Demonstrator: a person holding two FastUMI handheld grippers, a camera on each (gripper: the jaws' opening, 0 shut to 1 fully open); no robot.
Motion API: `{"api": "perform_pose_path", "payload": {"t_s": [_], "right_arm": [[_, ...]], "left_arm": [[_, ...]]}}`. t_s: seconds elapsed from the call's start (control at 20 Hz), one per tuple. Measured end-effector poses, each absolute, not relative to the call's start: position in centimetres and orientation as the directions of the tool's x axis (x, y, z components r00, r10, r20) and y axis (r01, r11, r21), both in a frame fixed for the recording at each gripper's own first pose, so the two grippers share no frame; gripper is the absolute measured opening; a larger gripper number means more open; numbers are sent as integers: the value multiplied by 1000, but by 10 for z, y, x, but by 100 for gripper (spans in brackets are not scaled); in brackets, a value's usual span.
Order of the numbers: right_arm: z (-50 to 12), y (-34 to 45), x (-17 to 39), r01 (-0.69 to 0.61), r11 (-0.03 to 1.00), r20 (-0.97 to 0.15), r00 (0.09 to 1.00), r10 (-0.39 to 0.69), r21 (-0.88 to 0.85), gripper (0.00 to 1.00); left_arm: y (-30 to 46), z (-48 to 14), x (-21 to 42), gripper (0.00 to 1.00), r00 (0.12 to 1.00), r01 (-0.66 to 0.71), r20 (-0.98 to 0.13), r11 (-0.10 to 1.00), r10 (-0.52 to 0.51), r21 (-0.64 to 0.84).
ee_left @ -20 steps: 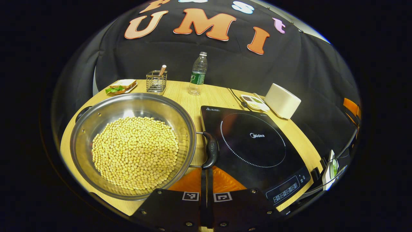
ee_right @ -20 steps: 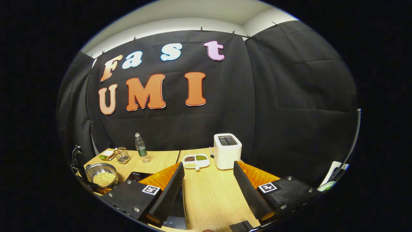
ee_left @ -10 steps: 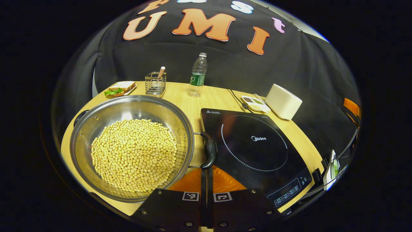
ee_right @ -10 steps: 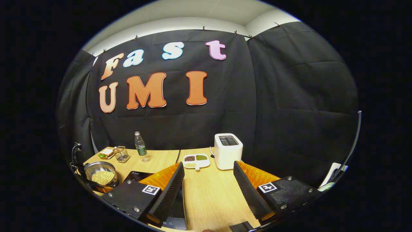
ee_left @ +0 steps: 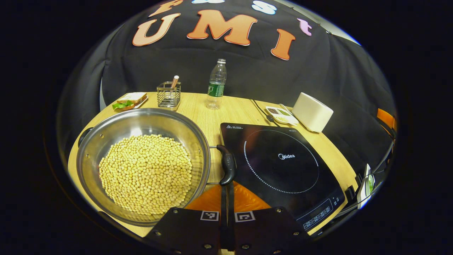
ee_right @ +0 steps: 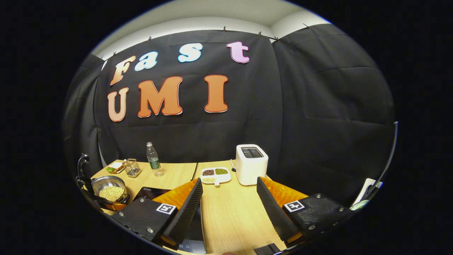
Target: First push the handle of the pot to place it horizontally, then grasp the pot with both hands and set it on the induction cooktop.
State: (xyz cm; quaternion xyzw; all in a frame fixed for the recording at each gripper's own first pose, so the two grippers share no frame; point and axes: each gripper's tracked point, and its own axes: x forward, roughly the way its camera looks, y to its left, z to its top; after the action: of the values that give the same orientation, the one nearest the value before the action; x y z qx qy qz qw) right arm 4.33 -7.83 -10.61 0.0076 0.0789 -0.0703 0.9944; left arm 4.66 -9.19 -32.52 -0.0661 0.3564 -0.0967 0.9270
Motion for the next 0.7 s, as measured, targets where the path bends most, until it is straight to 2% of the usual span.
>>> {"api": "perform_pose_path", "payload": {"t_s": [0.05, 0.45, 0.5, 0.55, 0.7], "right_arm": [[-107, -78, 45, 142, 990, -158, 978, -139, 3, 95], [-118, -72, 61, 142, 990, -183, 973, -139, 3, 95], [-121, -70, 62, 142, 990, -187, 972, -139, 3, 100], [-121, -70, 63, 143, 990, -191, 972, -140, 4, 95], [-121, -67, 60, 143, 990, -191, 972, -138, 14, 95]], "left_arm": [[-92, -326, 49, 2, 728, 136, -646, 973, -227, -189], [-91, -326, 61, 2, 735, 161, -637, 972, -233, -170], [-92, -326, 61, 2, 735, 165, -637, 972, -234, -167], [-92, -327, 61, 1, 735, 167, -637, 972, -234, -165], [-94, -321, 57, 2, 734, 175, -631, 968, -250, -180]]}}
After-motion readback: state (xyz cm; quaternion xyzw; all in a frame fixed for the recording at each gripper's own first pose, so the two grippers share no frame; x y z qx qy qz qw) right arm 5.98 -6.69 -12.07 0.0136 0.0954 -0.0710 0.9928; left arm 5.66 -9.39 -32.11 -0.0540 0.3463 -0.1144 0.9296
